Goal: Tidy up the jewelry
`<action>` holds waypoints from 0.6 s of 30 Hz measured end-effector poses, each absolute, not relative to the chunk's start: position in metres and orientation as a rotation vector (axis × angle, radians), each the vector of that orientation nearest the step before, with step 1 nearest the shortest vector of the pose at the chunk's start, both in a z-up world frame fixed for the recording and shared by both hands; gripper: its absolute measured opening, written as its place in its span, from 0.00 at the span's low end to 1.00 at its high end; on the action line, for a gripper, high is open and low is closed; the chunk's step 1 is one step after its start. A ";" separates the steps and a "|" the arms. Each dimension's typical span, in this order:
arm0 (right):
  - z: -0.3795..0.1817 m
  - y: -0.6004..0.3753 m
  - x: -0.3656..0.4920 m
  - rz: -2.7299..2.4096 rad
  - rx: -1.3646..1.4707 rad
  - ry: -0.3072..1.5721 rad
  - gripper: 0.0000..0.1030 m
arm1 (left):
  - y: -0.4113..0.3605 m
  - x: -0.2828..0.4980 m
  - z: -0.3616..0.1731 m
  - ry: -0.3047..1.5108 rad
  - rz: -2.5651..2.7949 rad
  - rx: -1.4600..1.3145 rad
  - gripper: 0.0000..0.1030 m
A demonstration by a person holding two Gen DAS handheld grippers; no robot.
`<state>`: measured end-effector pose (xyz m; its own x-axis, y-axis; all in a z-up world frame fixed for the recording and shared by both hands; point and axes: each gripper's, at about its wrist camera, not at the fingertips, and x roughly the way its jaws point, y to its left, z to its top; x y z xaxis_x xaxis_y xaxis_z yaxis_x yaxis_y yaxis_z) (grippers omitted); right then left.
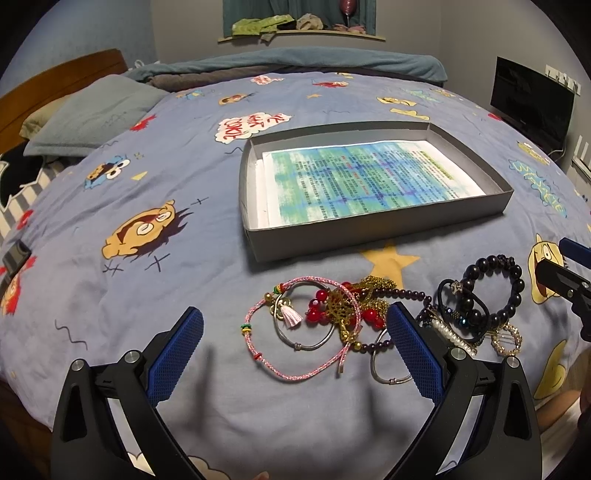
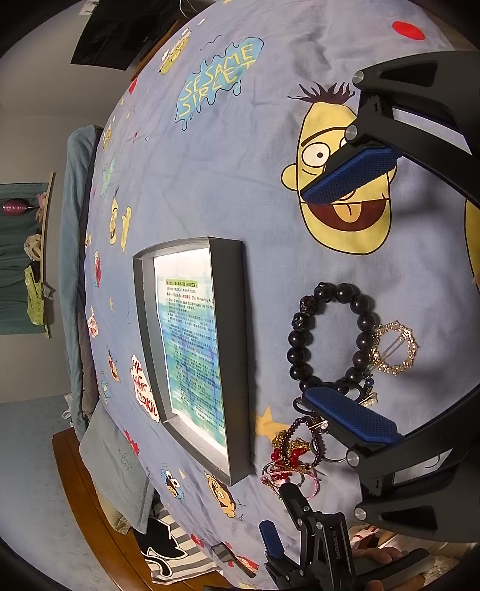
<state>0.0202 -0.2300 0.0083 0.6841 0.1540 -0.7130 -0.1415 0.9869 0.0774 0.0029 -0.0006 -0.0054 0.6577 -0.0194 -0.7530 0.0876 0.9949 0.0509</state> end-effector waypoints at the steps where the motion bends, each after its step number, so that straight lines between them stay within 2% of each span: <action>1: 0.008 -0.230 0.020 0.166 0.017 0.800 0.95 | -0.001 0.003 -0.006 0.851 -0.060 0.085 0.95; 18: 0.007 -0.234 0.022 0.166 0.036 0.799 0.95 | 0.001 0.003 -0.009 0.862 -0.065 0.083 0.95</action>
<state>0.0219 -0.2342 0.0065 0.6855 0.1615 -0.7099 -0.1342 0.9864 0.0947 0.0034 0.0008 -0.0085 0.6494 -0.0233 -0.7601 0.0906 0.9948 0.0469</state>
